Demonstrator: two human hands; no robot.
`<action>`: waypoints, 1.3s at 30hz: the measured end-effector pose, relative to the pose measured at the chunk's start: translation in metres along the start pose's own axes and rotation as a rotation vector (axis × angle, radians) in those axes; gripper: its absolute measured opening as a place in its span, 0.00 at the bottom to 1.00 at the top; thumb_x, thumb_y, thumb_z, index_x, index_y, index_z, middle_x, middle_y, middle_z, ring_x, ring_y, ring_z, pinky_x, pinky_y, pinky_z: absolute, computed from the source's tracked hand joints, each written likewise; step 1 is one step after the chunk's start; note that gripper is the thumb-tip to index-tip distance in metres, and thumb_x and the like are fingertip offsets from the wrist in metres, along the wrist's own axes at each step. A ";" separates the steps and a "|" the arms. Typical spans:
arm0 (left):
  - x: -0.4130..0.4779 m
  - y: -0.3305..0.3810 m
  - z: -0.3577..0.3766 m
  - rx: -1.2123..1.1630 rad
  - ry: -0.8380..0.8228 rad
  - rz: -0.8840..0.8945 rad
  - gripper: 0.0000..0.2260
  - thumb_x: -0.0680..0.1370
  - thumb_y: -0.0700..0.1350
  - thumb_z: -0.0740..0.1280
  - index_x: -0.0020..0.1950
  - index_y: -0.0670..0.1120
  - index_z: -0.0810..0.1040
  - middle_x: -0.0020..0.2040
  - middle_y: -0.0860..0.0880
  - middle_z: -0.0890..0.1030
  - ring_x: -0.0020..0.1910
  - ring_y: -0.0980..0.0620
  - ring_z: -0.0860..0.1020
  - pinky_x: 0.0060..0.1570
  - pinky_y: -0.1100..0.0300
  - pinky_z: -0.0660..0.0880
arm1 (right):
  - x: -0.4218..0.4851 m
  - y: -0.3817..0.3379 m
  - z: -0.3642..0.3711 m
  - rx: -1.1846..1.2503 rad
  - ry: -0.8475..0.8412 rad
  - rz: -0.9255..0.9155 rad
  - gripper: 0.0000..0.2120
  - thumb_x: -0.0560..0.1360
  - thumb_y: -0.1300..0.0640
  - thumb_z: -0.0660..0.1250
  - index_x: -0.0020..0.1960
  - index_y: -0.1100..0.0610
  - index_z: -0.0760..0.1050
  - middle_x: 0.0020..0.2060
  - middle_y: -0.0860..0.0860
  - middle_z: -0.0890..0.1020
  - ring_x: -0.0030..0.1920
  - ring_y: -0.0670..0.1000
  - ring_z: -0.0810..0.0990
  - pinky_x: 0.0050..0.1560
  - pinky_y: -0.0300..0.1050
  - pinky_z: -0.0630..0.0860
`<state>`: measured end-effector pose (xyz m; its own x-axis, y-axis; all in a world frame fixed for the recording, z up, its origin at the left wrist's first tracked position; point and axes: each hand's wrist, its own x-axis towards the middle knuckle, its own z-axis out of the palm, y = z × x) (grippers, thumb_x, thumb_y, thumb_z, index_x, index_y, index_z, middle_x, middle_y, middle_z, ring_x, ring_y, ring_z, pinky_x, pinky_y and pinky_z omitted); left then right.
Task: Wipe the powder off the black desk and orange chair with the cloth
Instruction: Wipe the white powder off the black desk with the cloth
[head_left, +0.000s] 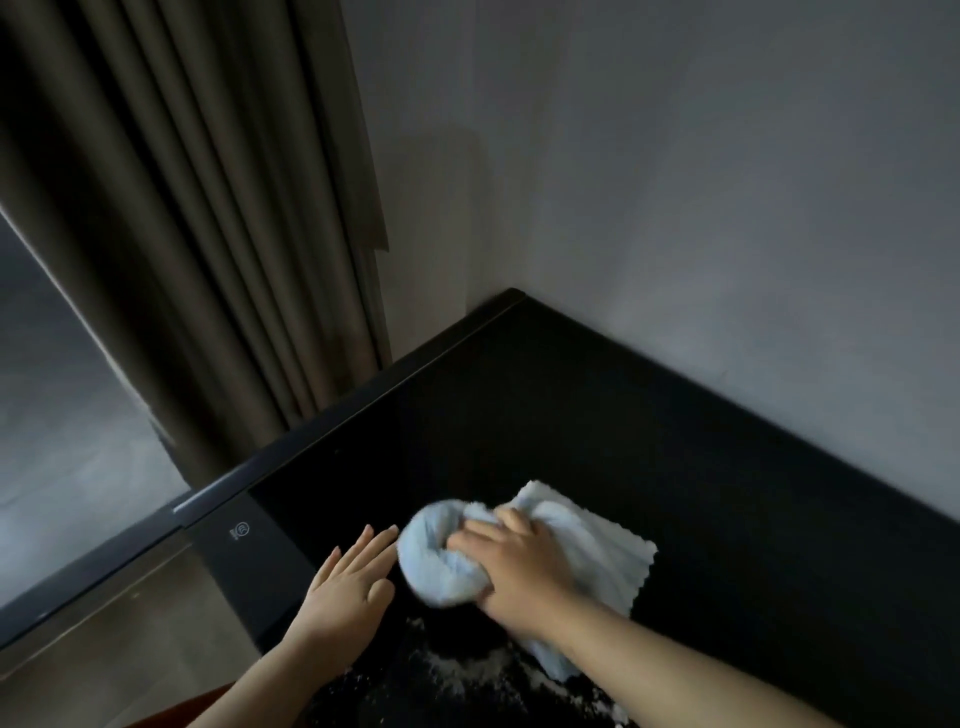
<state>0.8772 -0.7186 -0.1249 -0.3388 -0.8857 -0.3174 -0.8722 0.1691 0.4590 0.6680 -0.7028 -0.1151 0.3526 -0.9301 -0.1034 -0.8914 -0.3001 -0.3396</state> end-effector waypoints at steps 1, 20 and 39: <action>-0.003 0.000 0.000 0.000 0.005 -0.002 0.25 0.81 0.42 0.51 0.77 0.56 0.48 0.77 0.58 0.46 0.75 0.59 0.40 0.72 0.60 0.38 | -0.011 0.002 0.003 0.013 -0.031 -0.053 0.21 0.71 0.57 0.61 0.61 0.41 0.66 0.62 0.41 0.70 0.63 0.52 0.65 0.58 0.52 0.64; -0.036 -0.022 -0.005 0.009 0.034 -0.182 0.24 0.81 0.44 0.50 0.77 0.49 0.48 0.78 0.51 0.43 0.76 0.52 0.38 0.73 0.55 0.40 | -0.022 -0.018 -0.018 0.031 -0.103 -0.144 0.13 0.70 0.52 0.64 0.55 0.44 0.73 0.51 0.45 0.77 0.52 0.50 0.73 0.52 0.49 0.68; -0.060 -0.043 -0.014 -0.324 0.197 -0.091 0.23 0.80 0.39 0.54 0.76 0.45 0.55 0.76 0.48 0.58 0.76 0.52 0.53 0.70 0.65 0.50 | 0.018 -0.053 -0.032 0.113 -0.137 -0.211 0.19 0.71 0.55 0.66 0.61 0.44 0.72 0.54 0.46 0.74 0.57 0.53 0.69 0.56 0.48 0.66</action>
<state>0.9397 -0.6792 -0.1142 -0.1635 -0.9623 -0.2175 -0.7284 -0.0309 0.6845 0.7127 -0.7107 -0.0691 0.5691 -0.8099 -0.1419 -0.7594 -0.4516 -0.4684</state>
